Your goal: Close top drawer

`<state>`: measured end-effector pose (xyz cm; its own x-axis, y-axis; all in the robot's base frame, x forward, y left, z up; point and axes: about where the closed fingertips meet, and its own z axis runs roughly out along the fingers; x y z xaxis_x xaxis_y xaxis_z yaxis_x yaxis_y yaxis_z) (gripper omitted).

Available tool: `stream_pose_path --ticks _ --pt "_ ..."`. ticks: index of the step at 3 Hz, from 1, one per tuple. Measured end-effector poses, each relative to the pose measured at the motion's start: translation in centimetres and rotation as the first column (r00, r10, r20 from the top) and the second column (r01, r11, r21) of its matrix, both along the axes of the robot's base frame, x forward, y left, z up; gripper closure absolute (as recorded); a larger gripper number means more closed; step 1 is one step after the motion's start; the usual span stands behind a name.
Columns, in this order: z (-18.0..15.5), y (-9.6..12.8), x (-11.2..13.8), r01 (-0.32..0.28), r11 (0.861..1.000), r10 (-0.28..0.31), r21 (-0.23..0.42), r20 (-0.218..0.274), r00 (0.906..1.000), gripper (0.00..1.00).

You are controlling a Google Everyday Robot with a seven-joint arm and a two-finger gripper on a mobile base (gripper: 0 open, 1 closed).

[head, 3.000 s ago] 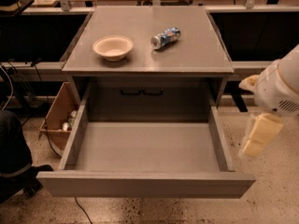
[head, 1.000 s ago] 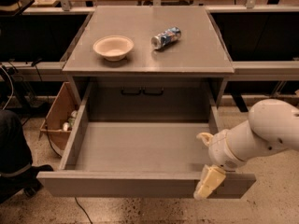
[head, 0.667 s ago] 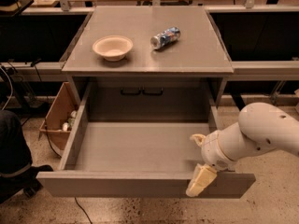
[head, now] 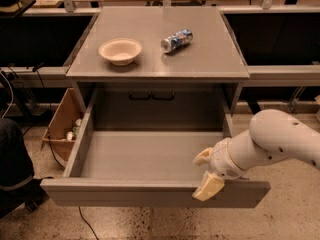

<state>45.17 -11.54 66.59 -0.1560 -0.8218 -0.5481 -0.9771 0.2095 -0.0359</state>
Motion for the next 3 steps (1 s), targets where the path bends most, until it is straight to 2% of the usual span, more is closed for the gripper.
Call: stream_pose_path --ticks 1,2,3 --pt "0.6 0.0 -0.1 0.000 1.000 0.000 0.000 0.000 1.0000 0.69" --pt "0.7 0.9 1.0 -0.019 1.000 0.019 0.007 0.026 0.9995 0.92" --pt "1.4 1.9 2.9 -0.038 0.999 0.037 0.016 0.068 0.9970 1.00"
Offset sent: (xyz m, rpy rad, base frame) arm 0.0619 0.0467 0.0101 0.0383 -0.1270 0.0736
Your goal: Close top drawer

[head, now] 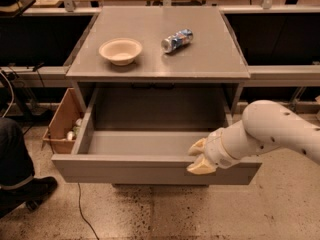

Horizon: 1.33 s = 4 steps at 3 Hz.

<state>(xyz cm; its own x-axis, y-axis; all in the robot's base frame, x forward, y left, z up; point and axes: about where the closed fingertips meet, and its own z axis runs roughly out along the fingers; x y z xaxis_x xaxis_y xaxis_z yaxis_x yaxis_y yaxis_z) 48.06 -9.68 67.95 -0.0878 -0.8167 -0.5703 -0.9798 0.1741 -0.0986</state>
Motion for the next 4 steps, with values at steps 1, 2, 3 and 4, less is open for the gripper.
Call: stream_pose_path --ticks 1,2,3,4 --pt "-0.12 -0.29 0.01 0.000 1.000 0.000 0.000 0.000 1.0000 1.00" --pt "-0.12 -0.31 0.01 0.000 1.000 0.000 0.000 0.000 1.0000 0.85" --pt "-0.12 -0.31 0.01 0.000 1.000 0.000 0.000 0.000 1.0000 0.61" --pt "-0.03 -0.70 0.28 0.009 1.000 -0.009 -0.001 0.006 0.9999 0.38"
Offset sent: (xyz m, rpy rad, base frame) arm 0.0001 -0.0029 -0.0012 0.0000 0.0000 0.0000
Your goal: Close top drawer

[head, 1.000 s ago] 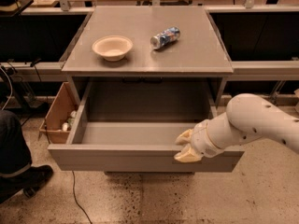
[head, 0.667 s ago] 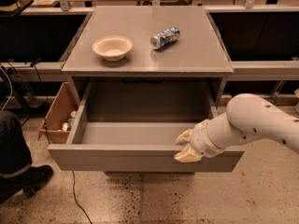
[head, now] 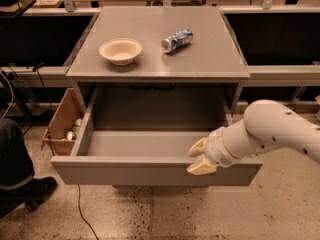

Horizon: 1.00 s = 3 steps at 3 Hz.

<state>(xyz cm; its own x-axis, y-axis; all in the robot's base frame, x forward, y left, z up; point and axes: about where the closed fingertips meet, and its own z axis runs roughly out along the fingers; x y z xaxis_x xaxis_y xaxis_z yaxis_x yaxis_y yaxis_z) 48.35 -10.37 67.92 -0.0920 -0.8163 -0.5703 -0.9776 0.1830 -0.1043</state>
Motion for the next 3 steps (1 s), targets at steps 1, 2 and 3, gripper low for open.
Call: stream_pose_path --ticks 1,2,3 --pt "0.1 -0.2 1.3 0.001 1.000 -0.001 0.002 0.012 0.9999 0.15" --pt "0.4 -0.1 3.1 -0.007 1.000 0.007 -0.004 0.034 0.9994 0.00" --pt "0.0 0.0 4.4 -0.007 1.000 0.008 -0.007 0.047 0.9989 0.18"
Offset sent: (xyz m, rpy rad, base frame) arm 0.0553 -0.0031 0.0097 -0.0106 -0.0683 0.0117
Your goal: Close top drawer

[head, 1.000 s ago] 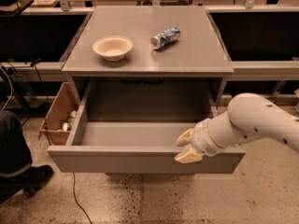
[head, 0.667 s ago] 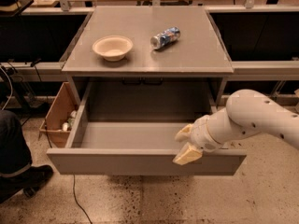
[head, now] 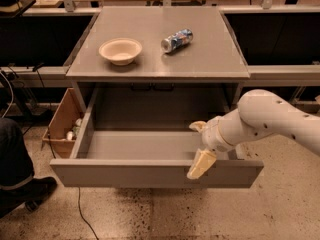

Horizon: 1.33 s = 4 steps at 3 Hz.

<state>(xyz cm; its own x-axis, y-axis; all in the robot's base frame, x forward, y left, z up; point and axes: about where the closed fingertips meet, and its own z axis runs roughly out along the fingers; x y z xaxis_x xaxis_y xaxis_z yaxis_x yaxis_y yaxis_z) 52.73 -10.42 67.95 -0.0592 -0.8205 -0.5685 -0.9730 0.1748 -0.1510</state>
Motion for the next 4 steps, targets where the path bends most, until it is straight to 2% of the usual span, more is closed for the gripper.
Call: stream_pose_path --ticks 1,2,3,4 --pt "0.0 0.1 0.4 0.001 1.000 -0.001 0.006 0.002 1.0000 0.50" --pt "0.4 0.1 0.3 0.001 1.000 -0.001 0.006 0.002 1.0000 0.73" --pt "0.3 0.6 2.0 -0.012 1.000 0.012 0.006 0.024 0.9996 1.00" --pt "0.3 0.6 2.1 -0.012 1.000 0.012 0.005 0.024 0.9996 1.00"
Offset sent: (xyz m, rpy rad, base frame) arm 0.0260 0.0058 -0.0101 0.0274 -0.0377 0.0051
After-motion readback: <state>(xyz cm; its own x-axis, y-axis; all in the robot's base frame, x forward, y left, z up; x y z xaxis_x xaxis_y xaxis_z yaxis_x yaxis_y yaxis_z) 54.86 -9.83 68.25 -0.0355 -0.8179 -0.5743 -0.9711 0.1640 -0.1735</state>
